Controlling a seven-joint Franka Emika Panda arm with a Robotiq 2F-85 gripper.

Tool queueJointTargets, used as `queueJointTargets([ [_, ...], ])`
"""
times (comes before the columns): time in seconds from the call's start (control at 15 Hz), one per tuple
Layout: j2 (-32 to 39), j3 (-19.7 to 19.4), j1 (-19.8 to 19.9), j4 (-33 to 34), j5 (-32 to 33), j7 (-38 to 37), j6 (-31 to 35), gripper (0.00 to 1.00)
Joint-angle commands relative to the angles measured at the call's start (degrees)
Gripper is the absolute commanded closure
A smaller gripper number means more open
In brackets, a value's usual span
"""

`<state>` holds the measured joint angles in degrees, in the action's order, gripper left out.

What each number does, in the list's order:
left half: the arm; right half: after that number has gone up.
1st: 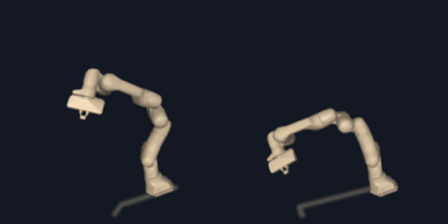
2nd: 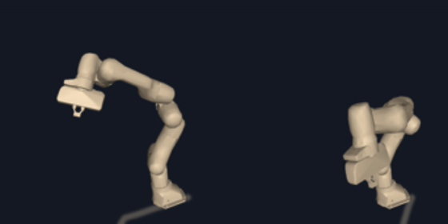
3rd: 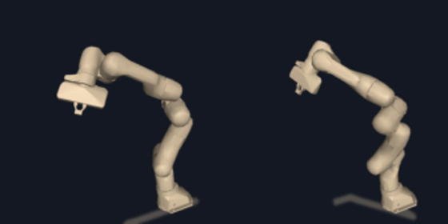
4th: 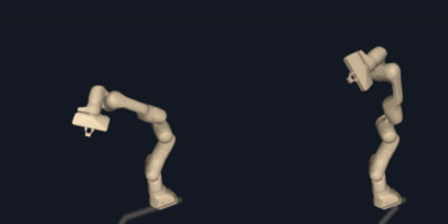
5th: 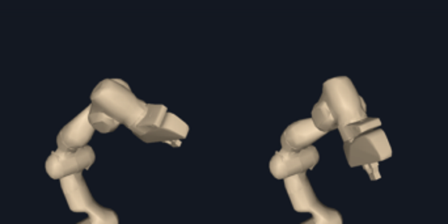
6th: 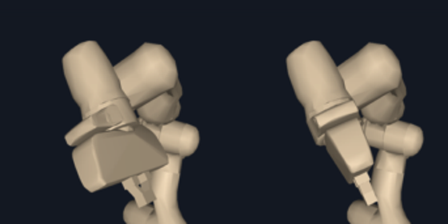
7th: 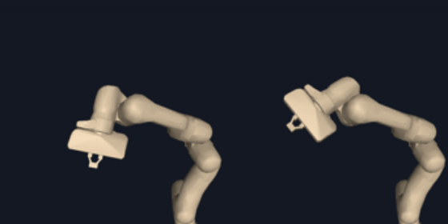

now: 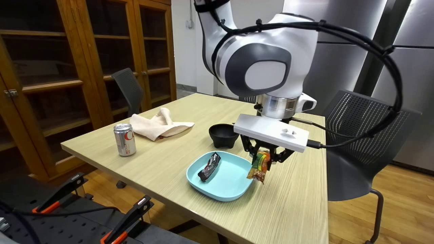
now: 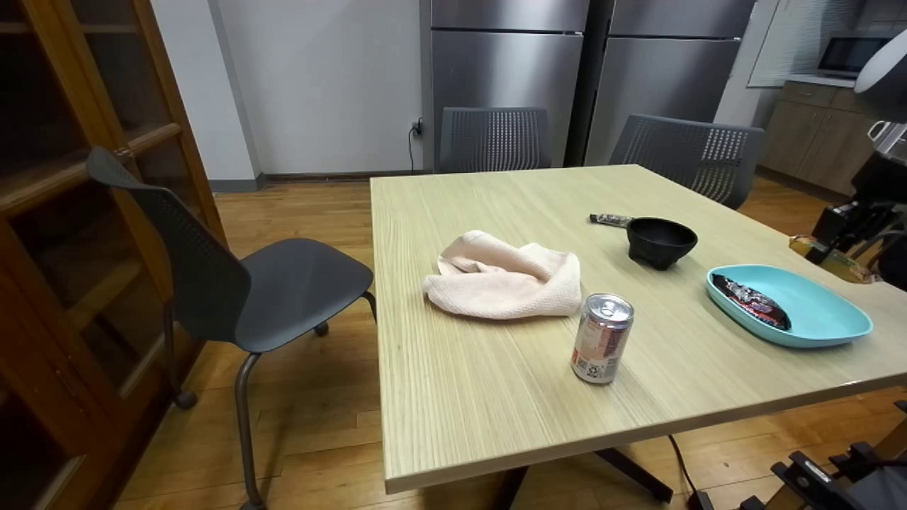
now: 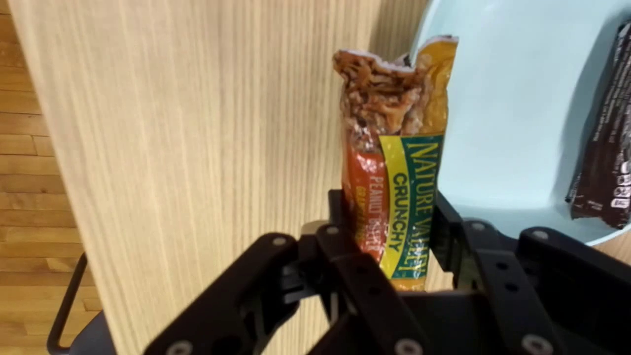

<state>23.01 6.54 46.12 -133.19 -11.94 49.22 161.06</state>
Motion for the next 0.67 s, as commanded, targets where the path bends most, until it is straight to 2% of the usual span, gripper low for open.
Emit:
queueJointTargets([
  [0.0, -2.9, 2.7, -0.9, -5.9, -2.6, 2.8, 3.9, 0.84],
  [0.27, -2.8, 5.0, -2.5, -9.2, -2.2, 1.5, 7.3, 0.84],
  [0.6, -2.4, 8.1, -2.5, -12.4, -2.1, -0.2, 10.8, 0.84],
])
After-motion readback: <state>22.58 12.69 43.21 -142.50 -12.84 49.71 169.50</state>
